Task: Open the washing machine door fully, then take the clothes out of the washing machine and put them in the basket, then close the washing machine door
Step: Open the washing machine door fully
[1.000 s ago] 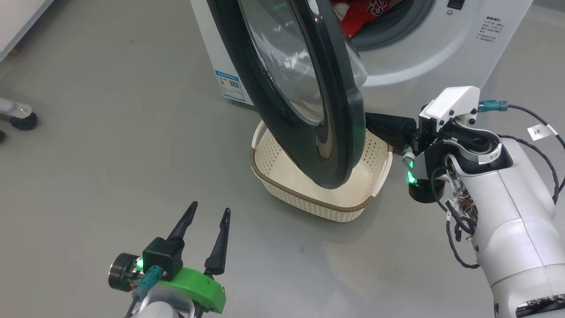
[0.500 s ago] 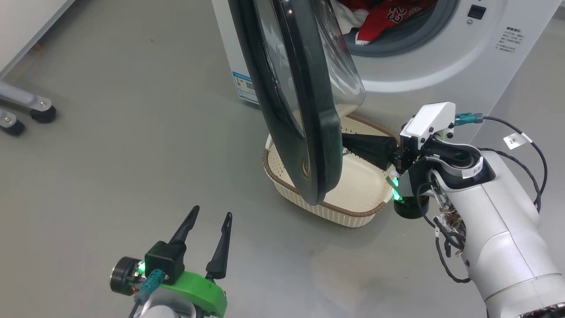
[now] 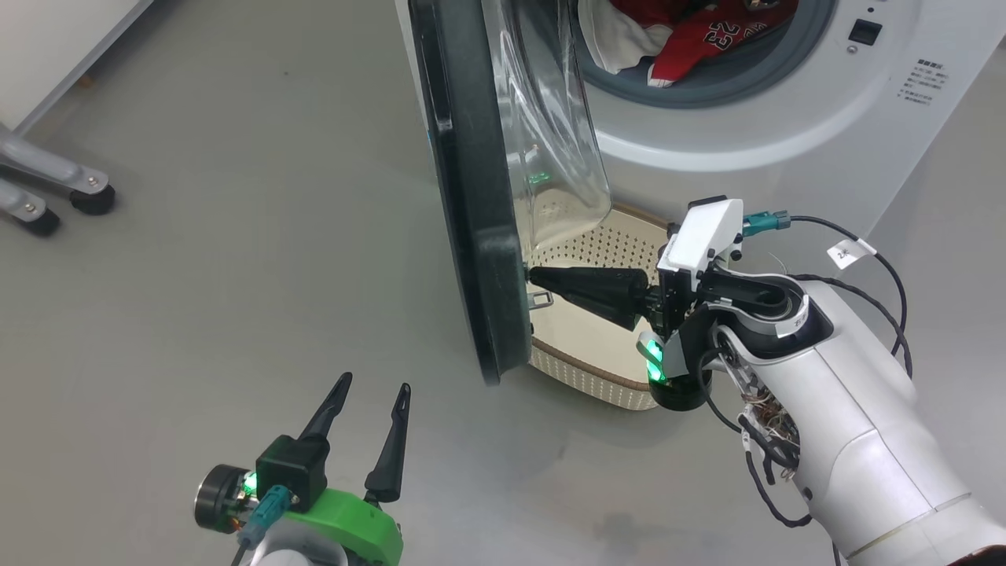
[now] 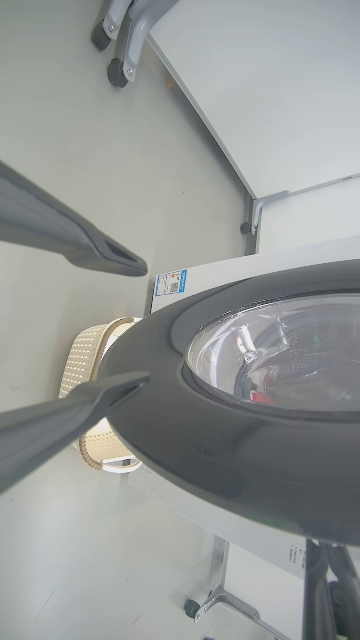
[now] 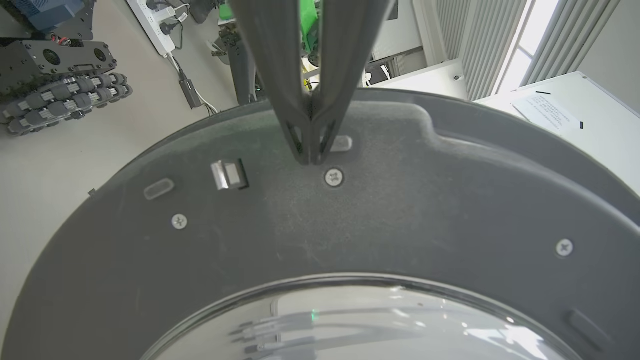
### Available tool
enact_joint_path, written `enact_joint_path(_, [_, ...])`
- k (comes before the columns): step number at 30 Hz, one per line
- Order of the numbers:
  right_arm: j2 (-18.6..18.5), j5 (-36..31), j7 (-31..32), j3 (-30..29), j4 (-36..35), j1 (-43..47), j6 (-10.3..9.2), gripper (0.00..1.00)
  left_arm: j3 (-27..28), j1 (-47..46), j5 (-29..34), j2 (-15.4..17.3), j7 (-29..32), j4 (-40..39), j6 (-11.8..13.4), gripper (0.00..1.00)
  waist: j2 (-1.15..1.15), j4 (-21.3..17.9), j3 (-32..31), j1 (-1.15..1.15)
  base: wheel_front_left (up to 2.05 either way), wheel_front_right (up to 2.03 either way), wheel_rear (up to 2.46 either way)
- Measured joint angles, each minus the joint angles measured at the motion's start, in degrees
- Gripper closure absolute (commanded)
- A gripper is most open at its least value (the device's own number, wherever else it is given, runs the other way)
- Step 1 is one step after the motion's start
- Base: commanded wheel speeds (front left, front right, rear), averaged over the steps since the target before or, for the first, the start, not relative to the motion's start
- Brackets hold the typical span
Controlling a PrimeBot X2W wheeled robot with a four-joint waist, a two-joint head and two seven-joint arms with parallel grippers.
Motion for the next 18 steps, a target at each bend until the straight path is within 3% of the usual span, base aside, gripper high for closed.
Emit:
enact_joint_path(11, [0.36, 1.38, -3.88, 4.42, -1.26, 0.69, 0.09, 1.0, 1.78, 0.37, 0.0, 0.01, 0.0, -0.85, 0.97, 0.0, 0.0, -0.79, -0.09, 0.0, 0.0, 0.0, 0.0])
enact_joint_path(18, [0.4, -3.07, -7.28, 4.59, 0.18, 1.11, 2.81, 1.0, 3.92, 0.81, 0.34, 0.01, 0.0, -1.19, 1.31, 0.0, 0.0, -2.9, -1.26, 0.0, 0.0, 0.0, 0.0])
